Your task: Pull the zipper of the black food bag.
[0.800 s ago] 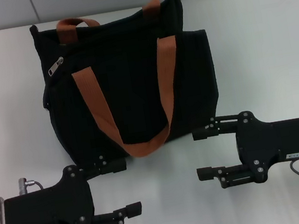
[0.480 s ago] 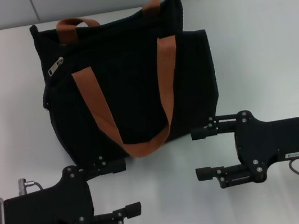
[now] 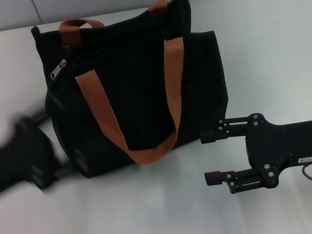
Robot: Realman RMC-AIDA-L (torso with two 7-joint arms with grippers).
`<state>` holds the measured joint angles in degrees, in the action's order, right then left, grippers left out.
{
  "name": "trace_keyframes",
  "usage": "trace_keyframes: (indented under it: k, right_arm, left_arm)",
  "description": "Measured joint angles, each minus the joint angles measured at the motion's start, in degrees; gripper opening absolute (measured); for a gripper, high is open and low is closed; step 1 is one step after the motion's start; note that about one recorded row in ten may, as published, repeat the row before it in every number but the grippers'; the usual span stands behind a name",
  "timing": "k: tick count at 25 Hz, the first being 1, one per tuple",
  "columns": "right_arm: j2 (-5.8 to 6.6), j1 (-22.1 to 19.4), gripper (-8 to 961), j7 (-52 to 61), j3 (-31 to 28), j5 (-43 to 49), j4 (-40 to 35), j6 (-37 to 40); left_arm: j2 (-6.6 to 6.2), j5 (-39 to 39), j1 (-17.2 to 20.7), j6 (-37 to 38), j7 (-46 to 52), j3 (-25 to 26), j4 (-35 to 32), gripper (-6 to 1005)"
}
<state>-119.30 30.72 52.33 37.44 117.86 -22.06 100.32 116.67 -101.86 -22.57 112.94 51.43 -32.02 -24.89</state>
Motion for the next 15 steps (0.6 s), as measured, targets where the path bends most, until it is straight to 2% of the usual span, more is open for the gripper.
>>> trace_keyframes:
  k: [2, 3, 4, 6, 7, 9, 13, 14, 15]
  right_arm:
    - [0.01, -0.1, 716, 0.1, 0.0, 0.0, 0.0, 0.0]
    - [0.02, -0.1, 715, 0.1, 0.0, 0.0, 0.0, 0.0]
    - [0.02, -0.2, 714, 0.1, 0.0, 0.0, 0.0, 0.0]
    - [0.03, -0.2, 713, 0.1, 0.0, 0.0, 0.0, 0.0]
    - [0.03, -0.2, 713, 0.2, 0.0, 0.0, 0.0, -0.1]
    - [0.03, -0.2, 711, 0.3, 0.0, 0.0, 0.0, -0.1]
    - [0.03, -0.1, 709, 0.6, 0.0, 0.0, 0.0, -0.1]
    - [0.03, -0.1, 708, 0.6, 0.0, 0.0, 0.0, -0.1]
    - [0.03, -0.1, 707, 0.6, 0.0, 0.0, 0.0, -0.1]
  left_arm:
    - [-0.35, 2.4, 0.0, 0.1, 0.2, 5.2, 0.1, 812]
    - [-0.35, 2.4, 0.0, 0.1, 0.2, 5.2, 0.1, 812]
    - [-0.8, 3.6, 0.0, -1.0, 0.5, 8.0, 0.2, 811]
    - [-1.29, 3.9, 0.0, -2.6, 0.5, 9.4, 0.2, 809]
    - [-2.79, 3.7, -0.2, -7.6, 0.6, 10.5, 0.0, 808]
    - [-4.12, 2.4, -0.5, -12.7, 0.6, 9.5, -0.2, 807]
    - [-4.61, 0.9, -0.8, -14.9, 0.6, 8.5, -0.2, 804]
    - [-5.13, -2.7, -1.5, -17.5, 0.6, 6.7, -0.6, 803]
    - [-5.08, -3.9, -1.8, -18.0, 0.6, 6.3, -0.8, 802]
